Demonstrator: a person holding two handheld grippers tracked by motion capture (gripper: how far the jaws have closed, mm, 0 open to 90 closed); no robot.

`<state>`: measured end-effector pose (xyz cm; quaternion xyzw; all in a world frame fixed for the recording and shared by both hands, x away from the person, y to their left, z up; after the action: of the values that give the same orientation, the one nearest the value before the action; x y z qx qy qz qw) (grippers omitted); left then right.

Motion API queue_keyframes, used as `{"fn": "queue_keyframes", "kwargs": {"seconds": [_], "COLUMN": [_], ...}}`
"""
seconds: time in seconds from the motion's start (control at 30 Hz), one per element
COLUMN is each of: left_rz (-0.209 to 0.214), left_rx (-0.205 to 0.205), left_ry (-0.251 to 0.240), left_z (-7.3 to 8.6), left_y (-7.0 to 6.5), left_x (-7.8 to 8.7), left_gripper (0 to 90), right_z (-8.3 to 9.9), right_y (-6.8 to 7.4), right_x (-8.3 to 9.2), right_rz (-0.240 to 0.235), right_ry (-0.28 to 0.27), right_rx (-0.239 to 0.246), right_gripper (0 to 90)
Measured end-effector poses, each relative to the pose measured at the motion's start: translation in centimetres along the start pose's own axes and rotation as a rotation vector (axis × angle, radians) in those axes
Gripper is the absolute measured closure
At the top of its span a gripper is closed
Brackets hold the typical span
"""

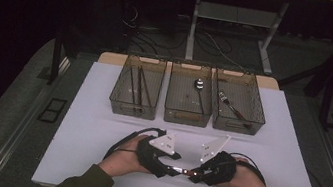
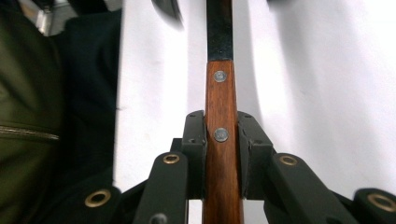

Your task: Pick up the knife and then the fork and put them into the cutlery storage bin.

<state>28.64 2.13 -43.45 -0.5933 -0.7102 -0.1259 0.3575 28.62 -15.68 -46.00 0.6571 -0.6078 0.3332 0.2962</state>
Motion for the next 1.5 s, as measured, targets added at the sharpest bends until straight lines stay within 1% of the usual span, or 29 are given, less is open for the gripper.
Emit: {"fn": "queue_keyframes", "kwargs": {"seconds": [0.07,0.1,0.13,0.17,0.23,0.27,0.33,0.37,0.4,0.43,0.47,0.5,0.57,0.63,0.67,0.7,0.8,0.9,0.97,1.03,1.1,1.2,1.23,1.27,1.3,1.37,1.43,1.5], "left_rz": [-0.025,-0.034,-0.059,-0.086,-0.144,-0.166,-0.193,-0.207,-0.215,-0.228,-0.24,-0.249,-0.277,-0.301,-0.305,-0.31,-0.326,-0.328,-0.338,-0.354,-0.361,-0.356,-0.355,-0.354,-0.359,-0.361,-0.358,-0.356], "left_rx": [0.045,0.076,0.087,0.097,0.138,0.164,0.206,0.225,0.24,0.262,0.276,0.286,0.301,0.312,0.315,0.319,0.334,0.355,0.354,0.352,0.359,0.36,0.355,0.35,0.344,0.336,0.34,0.342], "left_ry": [-0.04,-0.065,-0.083,-0.09,-0.117,-0.127,-0.155,-0.16,-0.173,-0.189,-0.188,-0.201,-0.2,-0.201,-0.196,-0.193,-0.204,-0.203,-0.205,-0.212,-0.209,-0.202,-0.195,-0.202,-0.194,-0.2,-0.208,-0.203], "left_z": [0.8,1.2,1.6,2.1,3.0,3.4,4.4,4.8,5.2,5.5,5.8,6.0,6.5,7.0,7.1,7.3,7.4,7.5,7.5,7.5,7.5,7.5,7.5,7.5,7.5,7.4,7.4,7.4], "left_y": [0.7,1.0,1.3,1.6,2.1,2.3,2.7,2.8,3.0,3.0,3.1,3.2,3.2,3.3,3.4,3.4,3.6,3.8,3.9,3.9,3.9,3.9,3.9,3.8,3.7,3.6,3.6,3.6], "left_x": [0.9,1.3,1.9,2.4,3.2,3.6,4.2,4.4,4.6,4.7,4.9,5.0,5.0,5.0,5.0,5.0,5.1,4.9,4.9,5.0,5.0,4.9,4.9,4.8,4.8,4.9,4.8,4.8], "left_gripper": [44.8,43.9,42.6,41.4,38.7,37.6,35.9,34.9,34.2,31.9,29.8,28.1,21.6,17.1,15.2,15.1,10.9,4.7,0.5,0.0,0.0,0.0,0.0,0.0,0.0,0.0,0.0,0.0], "right_z": [0.5,0.8,1.1,1.4,2.0,2.2,2.7,2.9,3.1,3.3,3.4,3.6,3.9,4.0,4.1,4.1,4.3,4.4,4.5,4.7,4.8,5.0,5.1,5.2,5.3,5.5,5.6,5.8], "right_y": [-0.4,-0.5,-0.7,-0.8,-1.2,-1.4,-1.8,-1.9,-2.1,-2.2,-2.4,-2.5,-2.7,-2.8,-3.0,-3.0,-3.5,-3.9,-4.1,-4.3,-4.5,-4.9,-5.0,-5.1,-5.3,-5.5,-5.8,-6.0], "right_x": [0.2,0.3,0.6,0.8,1.3,1.6,2.1,2.4,2.6,2.8,2.9,3.1,3.5,3.8,4.1,4.2,4.9,5.6,6.1,6.5,7.0,7.8,8.1,8.4,8.6,9.2,9.6,10.1], "right_rz": [0.02,0.027,0.037,0.046,0.07,0.083,0.109,0.121,0.133,0.143,0.152,0.158,0.177,0.186,0.197,0.199,0.226,0.251,0.264,0.28,0.294,0.319,0.328,0.335,0.344,0.353,0.368,0.379], "right_ry": [0.007,0.011,0.017,0.018,0.017,0.015,0.008,0.007,0.006,0.004,0.004,0.003,-0.002,-0.014,-0.025,-0.036,-0.053,-0.059,-0.073,-0.081,-0.084,-0.1,-0.102,-0.107,-0.113,-0.125,-0.127,-0.134], "right_rx": [-0.018,-0.031,-0.043,-0.065,-0.086,-0.1,-0.119,-0.134,-0.145,-0.159,-0.168,-0.176,-0.196,-0.226,-0.235,-0.256,-0.279,-0.285,-0.292,-0.303,-0.318,-0.33,-0.338,-0.344,-0.349,-0.366,-0.376,-0.388], "right_gripper": [75.7,75.7,75.7,75.7,75.7,75.7,75.7,75.7,75.7,75.7,75.7,75.7,75.7,75.7,75.7,75.7,75.6,75.6,75.6,75.6,75.6,75.6,75.6,75.6,75.6,75.6,75.6,75.6]}}
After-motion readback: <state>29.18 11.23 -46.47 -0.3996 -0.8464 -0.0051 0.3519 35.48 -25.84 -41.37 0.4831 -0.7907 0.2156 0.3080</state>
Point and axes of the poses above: each handheld gripper's, and its own axes: x roughly backward along the jaws, z roughly out of its underside, y roughly to its left, the point moved 5 cm from there along -x, roughly forward along the jaws, and after that the axes turned 15 degrees about x, right-handed, at the moved point
